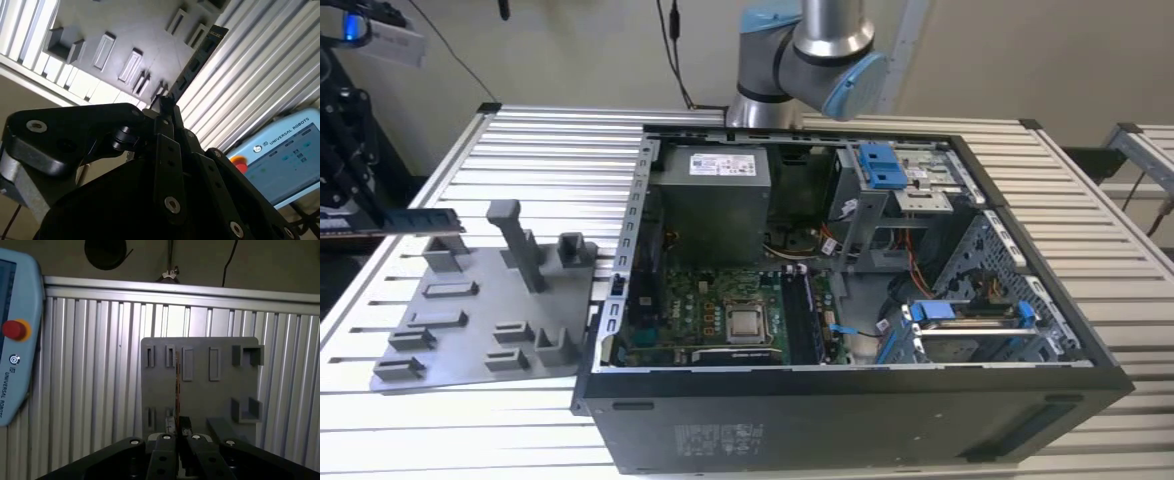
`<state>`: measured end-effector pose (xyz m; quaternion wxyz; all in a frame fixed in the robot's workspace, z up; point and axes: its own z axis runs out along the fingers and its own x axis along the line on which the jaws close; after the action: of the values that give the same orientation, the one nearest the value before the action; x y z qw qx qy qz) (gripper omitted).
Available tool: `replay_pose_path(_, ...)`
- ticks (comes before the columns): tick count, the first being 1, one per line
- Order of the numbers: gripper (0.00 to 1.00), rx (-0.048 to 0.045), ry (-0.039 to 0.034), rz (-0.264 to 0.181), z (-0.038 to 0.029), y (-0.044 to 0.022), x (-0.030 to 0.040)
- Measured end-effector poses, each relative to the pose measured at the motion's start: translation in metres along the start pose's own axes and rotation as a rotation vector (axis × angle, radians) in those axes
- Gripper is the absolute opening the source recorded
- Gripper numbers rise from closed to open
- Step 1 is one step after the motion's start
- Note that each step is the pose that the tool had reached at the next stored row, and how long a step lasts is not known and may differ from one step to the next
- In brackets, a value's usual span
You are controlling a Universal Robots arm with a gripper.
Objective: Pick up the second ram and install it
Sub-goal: 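Pick up the second ram and move it above second insertion slot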
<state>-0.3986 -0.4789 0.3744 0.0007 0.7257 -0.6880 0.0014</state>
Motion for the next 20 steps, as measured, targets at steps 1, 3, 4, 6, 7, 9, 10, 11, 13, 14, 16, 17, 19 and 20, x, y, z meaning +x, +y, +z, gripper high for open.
replay_pose_path(1,0.14,-0.0001,0.0001,0.0,-0.001,0.0,0.0)
replay_pose_path(3,0.14,0.0,0.0,0.0,-0.0027,0.0,0.0)
replay_pose_path(4,0.14,0.0,0.0,0.0,-0.0037,0.0,0.0)
replay_pose_path(6,0.14,-0.0001,0.0001,0.0,-0.0056,0.0,0.0)
replay_pose_path(7,0.14,-0.0001,0.0,0.0,-0.0067,0.0,0.0)
replay_pose_path(9,0.14,-0.0001,0.0001,0.0,-0.0091,0.0,0.0)
replay_pose_path(10,0.14,0.0,0.0,0.0,-0.01,0.0,0.0)
replay_pose_path(11,0.14,0.0,0.0,0.0,-0.011,0.0,0.0)
replay_pose_path(13,0.14,-0.0001,0.0001,0.0,-0.013,0.0,0.0)
replay_pose_path(14,0.14,-0.0001,0.0001,0.0,-0.014,0.0,0.0)
replay_pose_path(16,0.14,0.0,0.0,0.0,-0.0157,0.0,0.0)
replay_pose_path(17,0.14,-0.0001,0.0,0.0,-0.0167,0.0,0.0)
replay_pose_path(19,0.14,0.0,0.0,0.0,-0.0186,0.0,0.0)
replay_pose_path(20,0.14,0.0,0.0,0.0,-0.0195,0.0,0.0)
